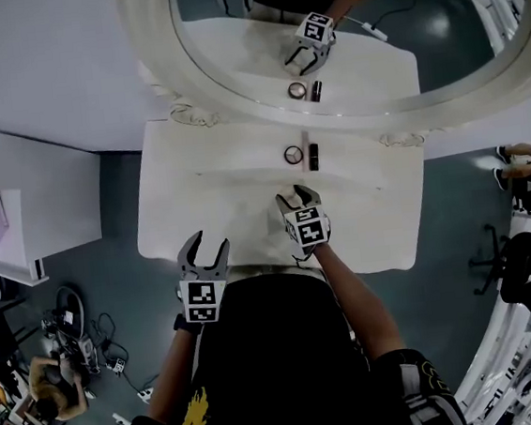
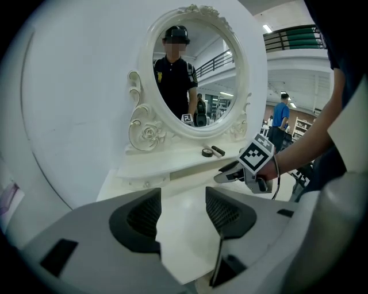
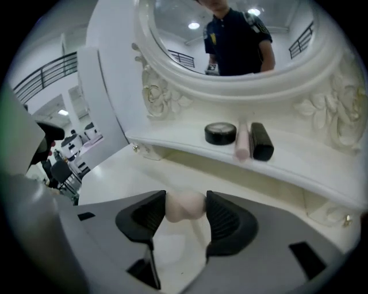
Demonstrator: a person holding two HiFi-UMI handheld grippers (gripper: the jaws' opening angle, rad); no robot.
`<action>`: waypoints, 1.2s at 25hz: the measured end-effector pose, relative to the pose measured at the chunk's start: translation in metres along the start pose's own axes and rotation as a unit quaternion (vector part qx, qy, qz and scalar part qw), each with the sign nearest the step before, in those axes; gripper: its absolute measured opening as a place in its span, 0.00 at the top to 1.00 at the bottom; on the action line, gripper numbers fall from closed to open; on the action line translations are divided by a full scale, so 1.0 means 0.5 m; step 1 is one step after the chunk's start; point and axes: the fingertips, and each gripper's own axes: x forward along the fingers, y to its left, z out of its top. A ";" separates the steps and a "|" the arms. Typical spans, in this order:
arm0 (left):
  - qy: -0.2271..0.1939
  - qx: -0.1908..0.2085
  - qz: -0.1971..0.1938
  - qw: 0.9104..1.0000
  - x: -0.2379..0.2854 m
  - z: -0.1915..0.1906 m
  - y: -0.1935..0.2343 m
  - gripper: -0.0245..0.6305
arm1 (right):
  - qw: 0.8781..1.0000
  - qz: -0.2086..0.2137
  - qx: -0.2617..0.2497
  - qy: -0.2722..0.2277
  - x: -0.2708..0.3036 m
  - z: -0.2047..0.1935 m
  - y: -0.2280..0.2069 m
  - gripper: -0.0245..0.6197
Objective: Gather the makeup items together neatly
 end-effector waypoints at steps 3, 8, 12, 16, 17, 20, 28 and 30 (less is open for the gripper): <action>-0.004 0.004 -0.009 1.000 0.011 0.006 -0.006 0.58 | 0.998 -0.001 -0.064 -0.022 -0.035 0.035 0.023 0.59; -0.013 0.013 -0.023 1.000 0.027 0.021 -0.017 0.58 | 0.978 0.040 -0.191 -0.076 -0.096 0.135 0.070 0.59; -0.015 0.022 -0.032 0.999 0.032 0.025 -0.024 0.58 | 0.946 0.056 -0.307 -0.089 -0.103 0.246 0.061 0.59; -0.015 0.027 -0.038 0.999 0.028 0.026 -0.031 0.58 | 0.923 0.125 -0.360 -0.043 -0.065 0.266 0.054 0.59; -0.015 0.028 -0.038 0.999 0.026 0.024 -0.028 0.58 | 0.915 0.130 -0.380 -0.026 -0.052 0.264 0.050 0.59; -0.009 0.023 -0.031 0.999 0.016 0.013 -0.014 0.58 | 0.893 0.131 -0.431 0.016 -0.012 0.251 0.035 0.59; -0.008 0.011 -0.014 1.000 0.003 0.004 0.011 0.58 | 0.887 0.164 -0.427 0.061 0.035 0.234 0.032 0.59; -0.008 0.011 -0.016 1.000 0.003 0.007 0.009 0.58 | 0.889 0.165 -0.421 0.066 0.037 0.231 0.027 0.58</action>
